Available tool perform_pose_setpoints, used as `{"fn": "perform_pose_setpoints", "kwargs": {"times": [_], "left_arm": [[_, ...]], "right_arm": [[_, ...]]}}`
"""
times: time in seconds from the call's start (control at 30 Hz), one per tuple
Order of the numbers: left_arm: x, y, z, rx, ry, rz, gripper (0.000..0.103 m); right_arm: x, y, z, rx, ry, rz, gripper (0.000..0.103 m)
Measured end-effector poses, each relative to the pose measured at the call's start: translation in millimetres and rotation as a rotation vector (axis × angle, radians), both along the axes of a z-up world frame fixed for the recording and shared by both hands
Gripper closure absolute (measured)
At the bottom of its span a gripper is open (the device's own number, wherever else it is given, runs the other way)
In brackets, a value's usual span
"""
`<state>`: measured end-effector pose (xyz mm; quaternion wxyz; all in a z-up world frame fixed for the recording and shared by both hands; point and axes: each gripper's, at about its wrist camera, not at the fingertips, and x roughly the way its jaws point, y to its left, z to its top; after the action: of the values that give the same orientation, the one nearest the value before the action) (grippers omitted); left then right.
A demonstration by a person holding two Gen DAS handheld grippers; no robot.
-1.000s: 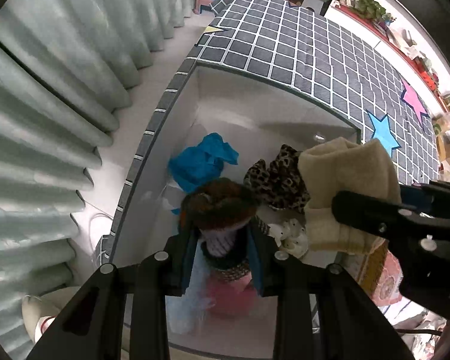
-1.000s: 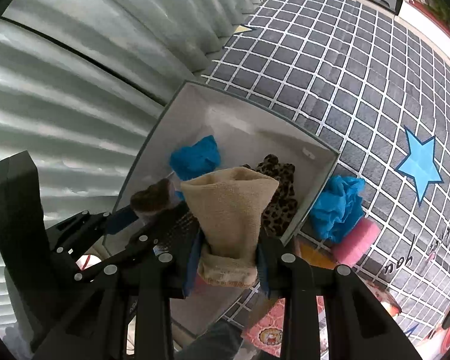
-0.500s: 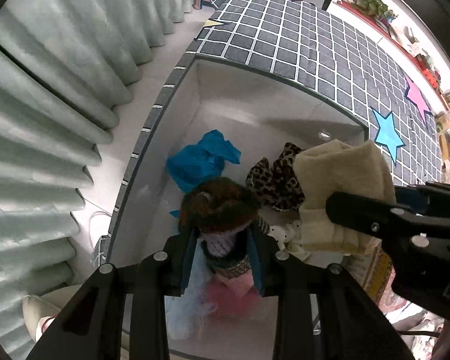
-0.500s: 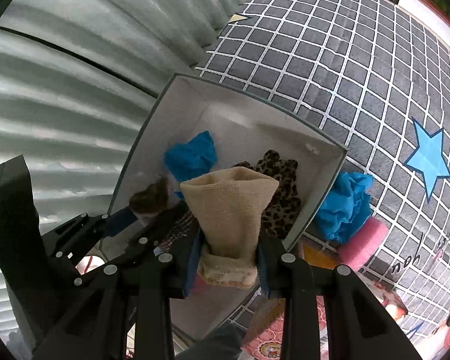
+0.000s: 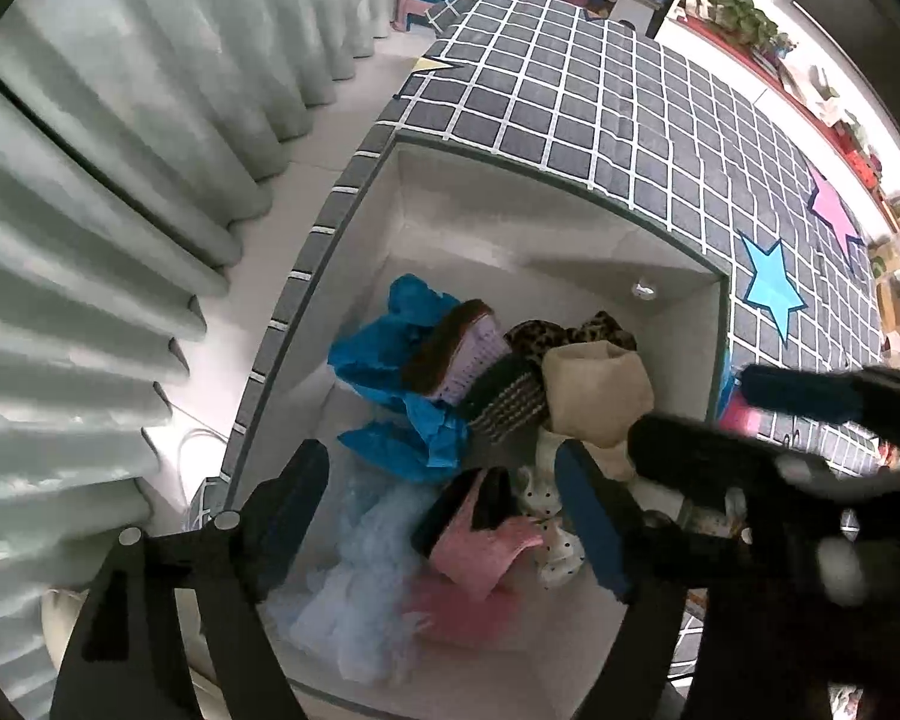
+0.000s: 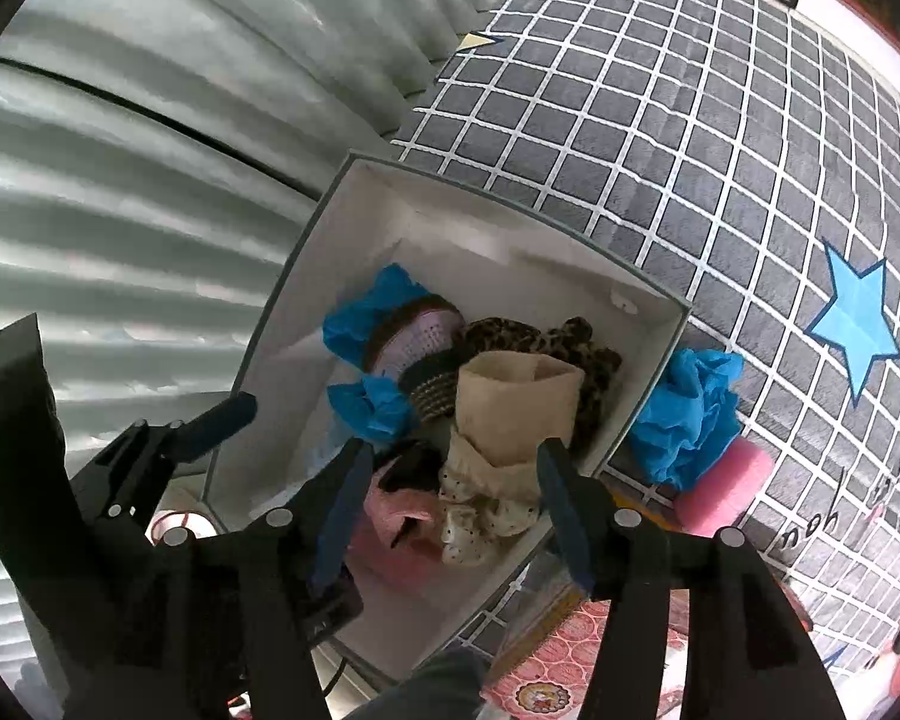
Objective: Organize soft objects
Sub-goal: 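Move both open tools from the box back to the pile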
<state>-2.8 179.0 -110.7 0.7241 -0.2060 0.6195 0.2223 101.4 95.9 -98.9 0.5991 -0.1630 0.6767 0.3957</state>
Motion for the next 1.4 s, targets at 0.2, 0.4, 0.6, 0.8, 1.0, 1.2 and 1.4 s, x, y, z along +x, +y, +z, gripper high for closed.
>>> {"fn": "perform_pose_setpoints", "kwargs": {"times": [0.2, 0.4, 0.6, 0.8, 1.0, 1.2, 1.4], "left_arm": [[-1.8, -6.6, 0.7, -0.026, -0.016, -0.016, 0.011], [0.9, -14.9, 5.7, -0.042, -0.061, -0.041, 0.000], [4.2, -18.2, 8.6, -0.052, -0.067, -0.044, 0.000], [1.9, -20.2, 10.5, -0.054, -0.050, -0.045, 0.000], [4.1, -27.8, 9.2, -0.060, -0.026, -0.056, 0.000], [8.9, -39.0, 8.5, -0.055, 0.007, -0.072, 0.000], [7.2, -45.8, 6.5, -0.051, 0.050, -0.061, 0.000]], "right_arm": [[-6.7, 3.4, 14.0, -0.020, -0.123, 0.051, 0.014], [-4.8, -2.5, 20.8, -0.022, -0.181, 0.055, 0.014], [1.9, -11.3, 27.7, -0.007, -0.178, 0.025, 0.014], [54.2, -51.3, 34.7, 0.013, -0.131, -0.129, 0.014], [100.7, -107.2, -9.8, -0.123, -0.070, -0.279, 0.014], [101.3, -118.2, -64.7, -0.164, 0.069, -0.282, 0.014], [102.3, -115.6, -104.9, -0.135, 0.197, -0.316, 0.014]]}}
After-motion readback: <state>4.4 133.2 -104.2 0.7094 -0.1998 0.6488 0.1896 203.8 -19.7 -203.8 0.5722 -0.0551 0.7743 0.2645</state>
